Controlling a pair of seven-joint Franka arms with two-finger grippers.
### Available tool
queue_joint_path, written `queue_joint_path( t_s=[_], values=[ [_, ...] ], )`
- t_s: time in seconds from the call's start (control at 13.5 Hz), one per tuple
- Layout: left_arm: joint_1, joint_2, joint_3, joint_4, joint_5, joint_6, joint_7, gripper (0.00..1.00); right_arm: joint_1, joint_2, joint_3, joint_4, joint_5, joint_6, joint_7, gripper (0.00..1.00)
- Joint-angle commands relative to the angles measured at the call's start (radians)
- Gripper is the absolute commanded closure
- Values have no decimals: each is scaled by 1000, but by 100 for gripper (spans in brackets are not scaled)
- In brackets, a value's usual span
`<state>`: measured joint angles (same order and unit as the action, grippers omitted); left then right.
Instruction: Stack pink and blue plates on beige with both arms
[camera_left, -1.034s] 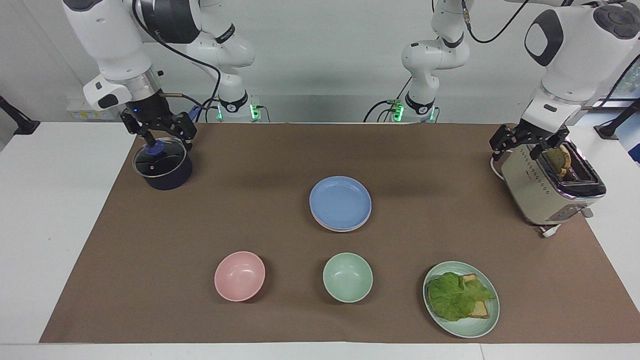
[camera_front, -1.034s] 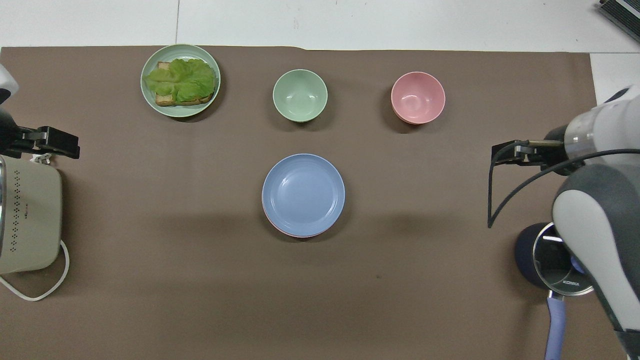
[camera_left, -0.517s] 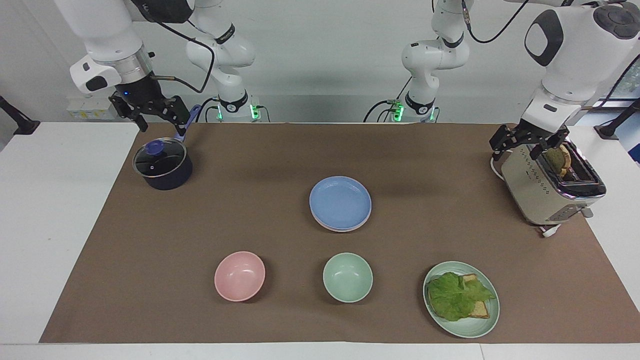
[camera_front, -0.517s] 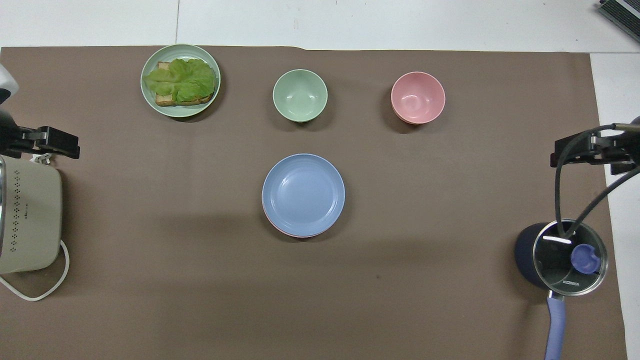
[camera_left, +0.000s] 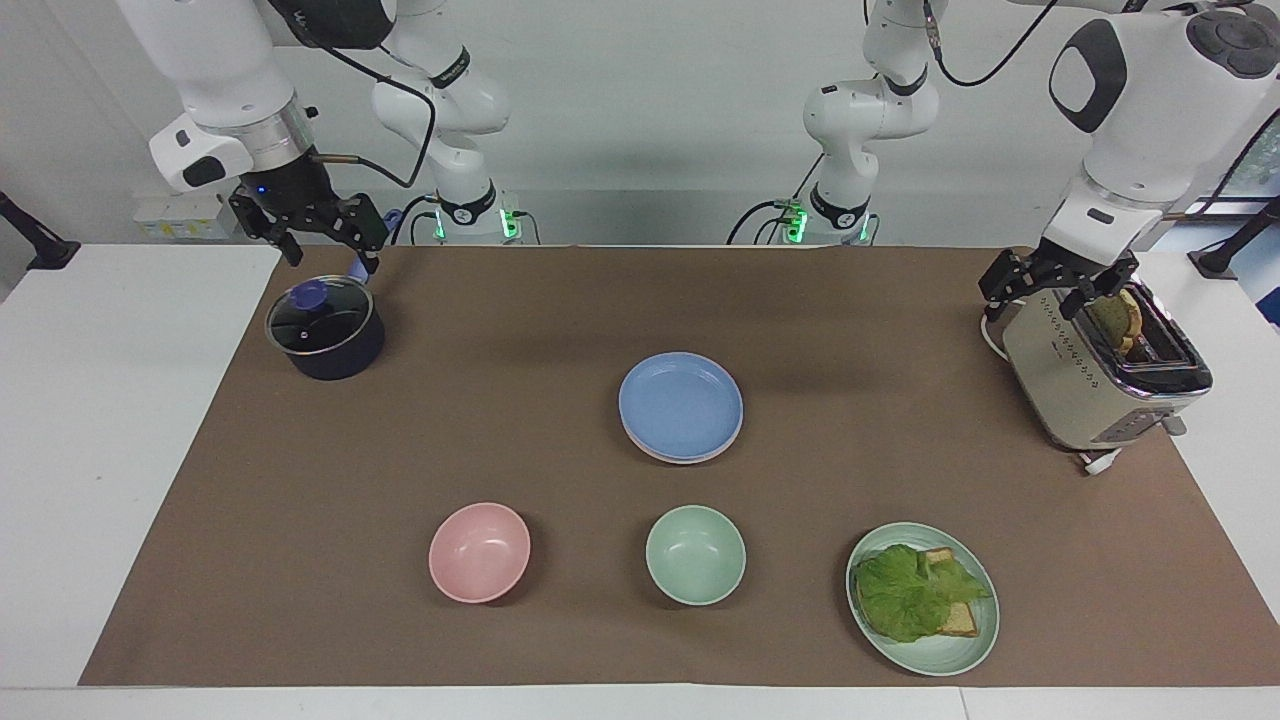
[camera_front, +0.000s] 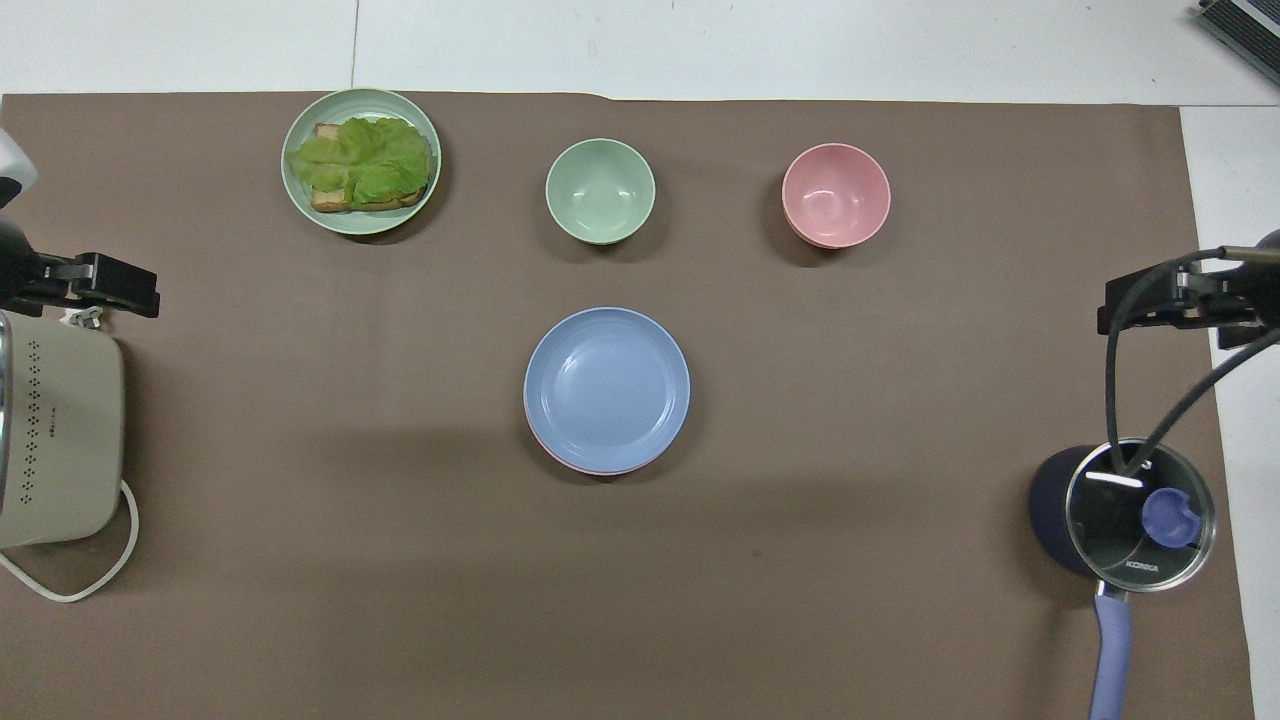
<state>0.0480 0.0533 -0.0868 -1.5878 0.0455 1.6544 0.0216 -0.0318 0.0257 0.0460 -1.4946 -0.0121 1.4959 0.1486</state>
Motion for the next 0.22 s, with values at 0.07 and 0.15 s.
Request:
queue_joint_path(
  t_s=[0.07, 0.15],
  values=[
    [10, -12, -7, 3, 5, -18, 6, 0, -5, -4, 5, -7, -5, -8, -17, 0],
    [10, -12, -7, 3, 5, -18, 6, 0, -7, -4, 6, -7, -3, -8, -17, 0]
  ],
)
